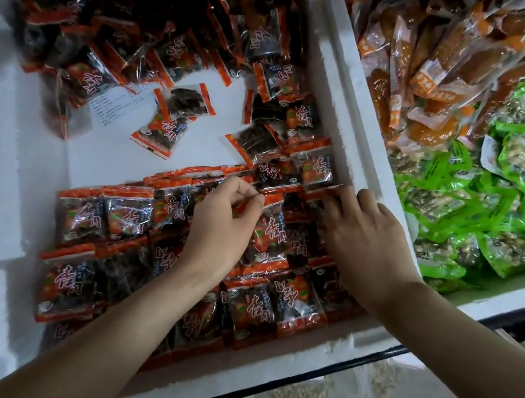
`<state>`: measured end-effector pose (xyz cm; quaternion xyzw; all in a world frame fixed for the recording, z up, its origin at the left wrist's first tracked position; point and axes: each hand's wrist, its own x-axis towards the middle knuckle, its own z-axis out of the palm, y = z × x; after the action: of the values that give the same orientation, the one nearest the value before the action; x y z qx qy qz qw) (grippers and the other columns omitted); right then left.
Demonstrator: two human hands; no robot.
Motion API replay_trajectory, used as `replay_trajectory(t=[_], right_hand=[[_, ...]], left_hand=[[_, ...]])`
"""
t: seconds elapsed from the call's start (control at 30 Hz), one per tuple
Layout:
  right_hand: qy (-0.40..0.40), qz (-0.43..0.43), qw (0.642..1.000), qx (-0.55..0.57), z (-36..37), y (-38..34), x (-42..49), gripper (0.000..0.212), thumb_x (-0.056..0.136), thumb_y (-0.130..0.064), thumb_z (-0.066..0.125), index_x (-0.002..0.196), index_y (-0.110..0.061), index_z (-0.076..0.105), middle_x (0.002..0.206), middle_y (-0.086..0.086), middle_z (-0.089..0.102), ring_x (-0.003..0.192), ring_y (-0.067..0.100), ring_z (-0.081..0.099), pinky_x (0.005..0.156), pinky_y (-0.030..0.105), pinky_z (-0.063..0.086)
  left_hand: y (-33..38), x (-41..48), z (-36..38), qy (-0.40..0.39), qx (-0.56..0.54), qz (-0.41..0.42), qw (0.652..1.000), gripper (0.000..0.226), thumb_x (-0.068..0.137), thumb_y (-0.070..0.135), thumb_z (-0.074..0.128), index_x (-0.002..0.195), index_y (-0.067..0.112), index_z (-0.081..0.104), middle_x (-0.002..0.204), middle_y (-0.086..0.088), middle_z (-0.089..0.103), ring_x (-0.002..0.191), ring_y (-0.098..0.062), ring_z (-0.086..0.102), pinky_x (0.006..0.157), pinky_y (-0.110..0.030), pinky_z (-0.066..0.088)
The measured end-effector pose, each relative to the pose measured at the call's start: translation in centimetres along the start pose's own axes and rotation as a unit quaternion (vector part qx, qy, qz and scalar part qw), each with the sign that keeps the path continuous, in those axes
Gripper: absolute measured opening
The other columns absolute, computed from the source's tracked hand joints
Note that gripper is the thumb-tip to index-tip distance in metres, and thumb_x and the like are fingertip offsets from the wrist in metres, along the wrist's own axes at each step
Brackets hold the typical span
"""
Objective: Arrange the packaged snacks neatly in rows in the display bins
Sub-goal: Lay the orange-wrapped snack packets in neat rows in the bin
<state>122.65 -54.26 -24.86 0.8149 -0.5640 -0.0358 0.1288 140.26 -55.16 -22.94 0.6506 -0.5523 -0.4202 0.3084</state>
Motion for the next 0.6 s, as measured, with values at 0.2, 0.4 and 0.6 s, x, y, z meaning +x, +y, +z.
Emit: replay_trajectory(t=[0.2,0.4,0.6], right_hand=[[-0.052,-0.054,0.931,0.356,-2.6,-0.2,-1.0,0.068,0.080,-0.006,0.067,0.138,-0.018,0.035,0.124,0.005,0.049,0.110,0.025,0.052,0.090,0.034,0.047],[-0.086,0.138,0.826,0.540,-3.1,-1.0,-0.7,0.052,0.084,-0.027,0.067,0.130,-0.021,0.044,0.110,-0.012,0.052,0.094,0.006,0.057,0.087,0.022,0.046],[-0.186,0.171,0.739,0.624,-3.2,-0.1,0.6,0.016,0.077,-0.024,0.072,0.079,-0.017,0.058,0.069,-0.007,0.061,0.071,0.012,0.061,0.068,0.031,0.049]], left_hand=[[0.5,0.1,0.2,-0.007,-0.035,0.002,0.999,0.007,0.092,0.020,0.059,0.085,0.018,0.061,0.084,0.008,0.063,0.079,-0.014,0.063,0.074,-0.046,0.055],[0.7,-0.6,0.5,-0.045,-0.054,-0.001,0.997,0.005,0.088,0.024,0.064,0.084,0.022,0.064,0.086,0.009,0.065,0.084,-0.013,0.064,0.077,-0.043,0.056],[0.6,-1.0,0.2,-0.065,-0.034,0.039,0.997,0.007,0.091,0.020,0.060,0.086,0.025,0.061,0.088,0.011,0.065,0.084,0.003,0.060,0.075,-0.008,0.045]])
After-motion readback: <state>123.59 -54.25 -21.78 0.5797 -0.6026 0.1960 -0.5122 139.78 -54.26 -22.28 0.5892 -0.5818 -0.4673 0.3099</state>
